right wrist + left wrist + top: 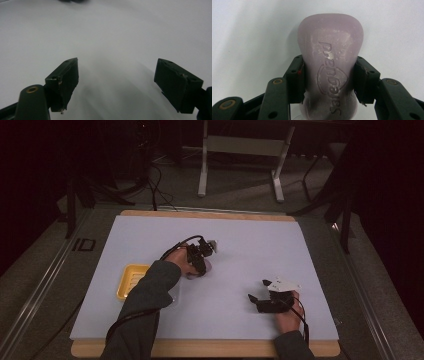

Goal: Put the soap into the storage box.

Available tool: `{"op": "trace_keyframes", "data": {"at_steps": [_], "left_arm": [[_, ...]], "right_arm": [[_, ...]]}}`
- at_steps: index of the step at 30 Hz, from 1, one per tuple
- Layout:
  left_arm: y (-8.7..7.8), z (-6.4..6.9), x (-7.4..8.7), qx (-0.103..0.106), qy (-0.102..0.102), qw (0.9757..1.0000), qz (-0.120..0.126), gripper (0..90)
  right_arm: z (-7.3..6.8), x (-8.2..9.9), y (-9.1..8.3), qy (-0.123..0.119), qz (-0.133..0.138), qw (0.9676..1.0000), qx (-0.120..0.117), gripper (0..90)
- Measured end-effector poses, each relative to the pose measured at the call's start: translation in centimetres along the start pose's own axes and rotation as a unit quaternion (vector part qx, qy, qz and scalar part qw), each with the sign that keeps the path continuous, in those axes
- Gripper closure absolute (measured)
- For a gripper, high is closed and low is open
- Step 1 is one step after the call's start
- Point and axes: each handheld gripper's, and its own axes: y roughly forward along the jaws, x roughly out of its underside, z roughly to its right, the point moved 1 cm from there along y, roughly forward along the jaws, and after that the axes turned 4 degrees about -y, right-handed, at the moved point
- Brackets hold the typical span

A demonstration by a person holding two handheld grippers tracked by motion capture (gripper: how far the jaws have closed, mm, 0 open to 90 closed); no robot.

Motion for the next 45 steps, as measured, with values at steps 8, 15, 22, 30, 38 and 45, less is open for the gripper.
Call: {"op": "trace_keyframes", "data": {"at_steps": [8,15,22,30,38,45], "left_arm": [[-0.6,-0.3,0.2,0.001,-0.003,1.0000,-0.001,50.0],[-1.0,-0.6,0.6,0.001,-0.011,0.9999,-0.001,50.0],[-1.2,-0.7,1.0,-0.002,-0.013,0.9999,-0.005,50.0],[-2.3,-1.2,1.5,-0.001,-0.022,0.9997,-0.001,49.9],[-3.3,-1.9,2.4,-0.001,-0.046,0.9989,0.002,49.9],[-4.9,-2.7,4.3,0.005,-0.082,0.9965,0.018,49.9]], "right_arm": [[0.0,0.0,0.0,0.000,0.001,1.0000,0.000,19.3],[0.0,0.0,0.0,0.001,0.001,1.0000,0.000,19.3],[0.0,0.0,0.0,0.001,0.002,1.0000,0.000,19.2],[0.0,0.0,0.0,0.001,0.003,1.0000,0.000,19.3],[0.0,0.0,-0.1,0.003,0.004,1.0000,0.002,19.3],[0.0,0.0,-0.1,0.003,0.004,1.0000,0.002,19.3]]}}
